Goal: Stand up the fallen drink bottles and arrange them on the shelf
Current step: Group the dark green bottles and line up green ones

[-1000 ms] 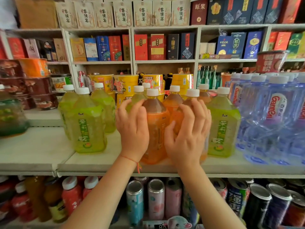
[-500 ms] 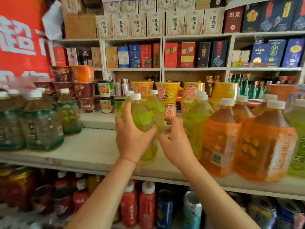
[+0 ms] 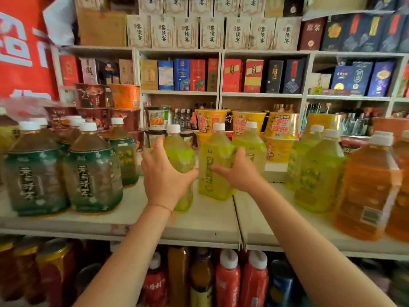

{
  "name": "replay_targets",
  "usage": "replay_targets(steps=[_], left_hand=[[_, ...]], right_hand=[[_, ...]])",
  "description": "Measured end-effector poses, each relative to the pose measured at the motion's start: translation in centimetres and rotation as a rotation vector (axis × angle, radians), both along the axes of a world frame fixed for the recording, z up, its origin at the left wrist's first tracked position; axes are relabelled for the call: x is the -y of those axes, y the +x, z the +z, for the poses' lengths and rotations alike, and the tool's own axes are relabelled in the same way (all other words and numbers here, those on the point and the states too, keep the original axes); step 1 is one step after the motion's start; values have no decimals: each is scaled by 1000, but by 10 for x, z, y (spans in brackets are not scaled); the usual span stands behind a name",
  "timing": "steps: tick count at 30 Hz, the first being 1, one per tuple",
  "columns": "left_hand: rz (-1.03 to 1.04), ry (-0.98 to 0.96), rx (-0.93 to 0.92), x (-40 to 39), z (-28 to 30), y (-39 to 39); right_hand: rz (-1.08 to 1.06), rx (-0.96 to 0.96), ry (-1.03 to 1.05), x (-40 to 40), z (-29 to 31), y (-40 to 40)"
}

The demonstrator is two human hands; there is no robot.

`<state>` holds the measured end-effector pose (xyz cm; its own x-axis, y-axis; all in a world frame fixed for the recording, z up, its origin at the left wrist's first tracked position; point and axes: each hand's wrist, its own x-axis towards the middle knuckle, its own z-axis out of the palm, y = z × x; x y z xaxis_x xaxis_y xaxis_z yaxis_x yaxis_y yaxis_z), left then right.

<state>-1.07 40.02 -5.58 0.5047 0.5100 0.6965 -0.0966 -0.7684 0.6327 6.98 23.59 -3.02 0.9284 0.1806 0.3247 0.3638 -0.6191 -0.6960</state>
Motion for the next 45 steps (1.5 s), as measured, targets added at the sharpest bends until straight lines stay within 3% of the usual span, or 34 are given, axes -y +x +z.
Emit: replay_targets(steps=[6, 10, 12, 14, 15, 20, 25, 28, 30, 32, 34, 36, 37, 39, 45], left_hand=[[-170, -6, 51, 5, -7, 8], [-246, -3, 34, 8, -5, 11], [-262, -20, 36, 11, -6, 10], [-278, -53, 19, 10, -6, 9], [-297, -80, 8, 10, -6, 8], [-473, -195, -50, -6, 1, 0], [-829, -366, -229, -50, 13, -17], [-836, -397, -192, -53, 14, -27], [-723, -436, -124, -34, 10, -26], [-441, -349, -14, -6, 3, -24], [-205, -123, 233, 22, 4, -25], [-182, 166, 458, 46, 14, -20], [-240, 267, 479, 58, 19, -14], [-352, 386, 336, 84, 30, 3], [-411, 393, -164, 128, 32, 47]], right_hand=[[79, 57, -36, -10, 3, -5], [-387, 320, 269, 32, 20, 15], [-385, 113, 389, 46, 22, 29], [-219, -195, 418, 44, 12, 40], [-176, -256, 395, 42, 6, 41], [-144, -260, 311, 34, -3, 46], [-60, -187, 165, 21, -6, 49], [-46, -137, 74, 15, -18, 71], [-63, -139, 74, 7, -14, 60], [-67, -143, -14, 8, -10, 51], [-105, -60, -221, 22, -1, 38], [-259, 189, -327, 47, 12, 30], [-363, 332, -343, 61, 19, 25], [-553, 471, -345, 90, 34, 20], [-741, 359, -453, 134, 57, 21]])
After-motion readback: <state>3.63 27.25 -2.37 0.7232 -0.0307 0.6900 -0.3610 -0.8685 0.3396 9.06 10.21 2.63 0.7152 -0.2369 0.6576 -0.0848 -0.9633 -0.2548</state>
